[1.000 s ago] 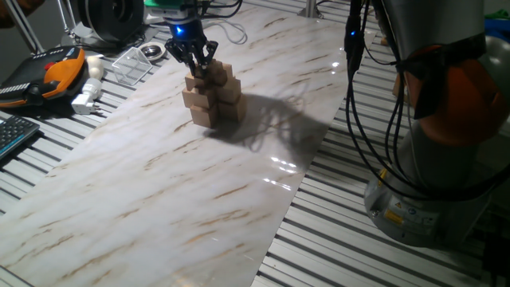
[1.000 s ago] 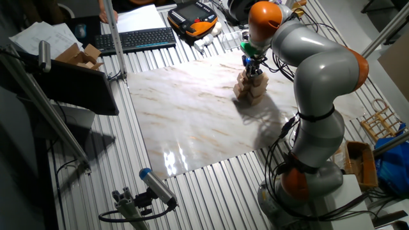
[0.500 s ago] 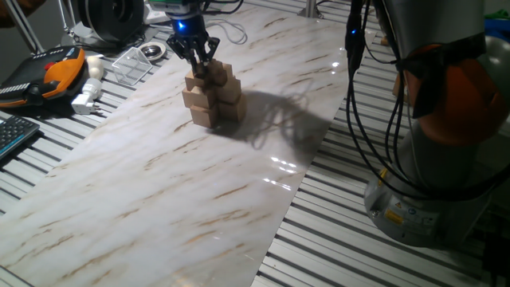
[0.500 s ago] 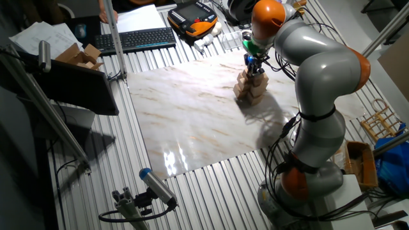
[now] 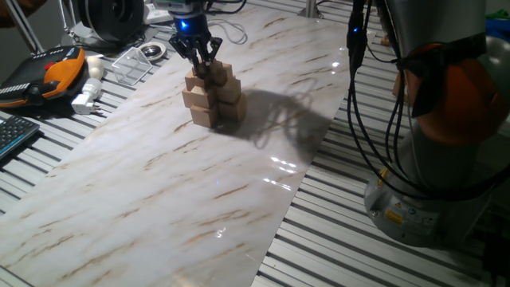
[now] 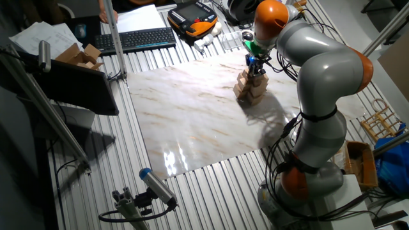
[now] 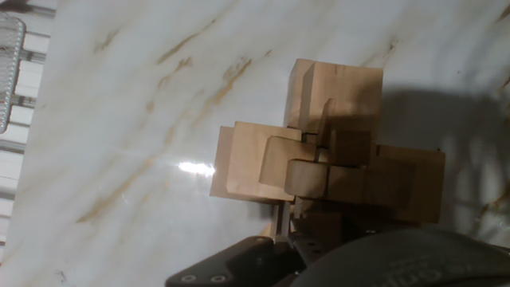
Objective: Stack the blocks into a cross shape
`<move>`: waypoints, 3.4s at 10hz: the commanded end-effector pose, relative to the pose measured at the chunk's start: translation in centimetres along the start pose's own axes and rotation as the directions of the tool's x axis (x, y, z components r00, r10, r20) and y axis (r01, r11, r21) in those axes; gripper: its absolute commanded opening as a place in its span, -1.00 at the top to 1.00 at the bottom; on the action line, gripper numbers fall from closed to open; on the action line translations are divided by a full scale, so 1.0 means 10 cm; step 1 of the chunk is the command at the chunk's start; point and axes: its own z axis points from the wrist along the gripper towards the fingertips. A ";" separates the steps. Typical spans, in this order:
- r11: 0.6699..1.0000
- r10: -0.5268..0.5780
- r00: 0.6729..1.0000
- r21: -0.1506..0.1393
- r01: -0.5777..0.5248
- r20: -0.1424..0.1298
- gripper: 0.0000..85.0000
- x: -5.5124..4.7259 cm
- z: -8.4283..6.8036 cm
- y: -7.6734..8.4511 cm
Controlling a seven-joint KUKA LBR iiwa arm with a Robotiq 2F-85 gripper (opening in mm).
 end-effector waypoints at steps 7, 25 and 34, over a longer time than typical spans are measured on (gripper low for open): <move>1.000 0.000 1.000 0.006 0.000 0.008 1.00 0.03 0.02 0.00; 1.000 -0.017 1.000 0.021 0.016 0.008 0.20 0.00 0.05 0.02; 0.998 0.009 1.000 0.057 -0.008 -0.022 0.20 0.49 -0.23 0.17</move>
